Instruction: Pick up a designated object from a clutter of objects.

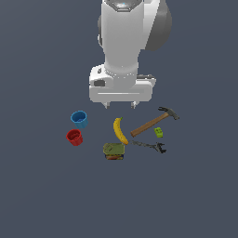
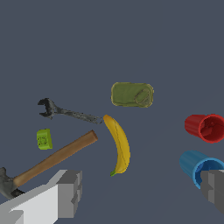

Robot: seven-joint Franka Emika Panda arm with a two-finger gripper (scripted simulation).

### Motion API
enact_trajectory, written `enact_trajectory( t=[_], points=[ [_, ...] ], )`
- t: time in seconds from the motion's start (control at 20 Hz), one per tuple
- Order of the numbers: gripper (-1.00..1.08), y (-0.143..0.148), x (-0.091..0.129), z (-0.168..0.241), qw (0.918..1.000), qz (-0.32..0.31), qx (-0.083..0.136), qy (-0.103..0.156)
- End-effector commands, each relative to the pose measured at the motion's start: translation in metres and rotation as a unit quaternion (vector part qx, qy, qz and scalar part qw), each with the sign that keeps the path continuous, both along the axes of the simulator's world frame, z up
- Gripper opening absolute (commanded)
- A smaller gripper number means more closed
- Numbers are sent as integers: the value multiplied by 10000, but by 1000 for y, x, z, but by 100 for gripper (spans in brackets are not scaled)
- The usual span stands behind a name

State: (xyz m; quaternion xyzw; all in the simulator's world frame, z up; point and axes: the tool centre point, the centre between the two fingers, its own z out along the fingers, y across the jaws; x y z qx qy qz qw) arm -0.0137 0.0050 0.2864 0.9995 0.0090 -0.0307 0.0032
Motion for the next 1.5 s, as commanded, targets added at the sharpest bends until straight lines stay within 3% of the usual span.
enact_trajectory(
  t=[0.0, 0.35, 0.7, 1.1, 1.45],
  points=[
    [28, 0, 0, 0, 10000, 0, 0, 0],
    [28, 7, -1, 3, 10000, -53, 41, 27],
    [28, -10, -3, -10, 10000, 28, -41, 32],
    [28, -64, -17, -56, 9988, 369, -305, 90],
    [28, -130, -54, -117, 9933, 972, -568, 251]
  ],
)
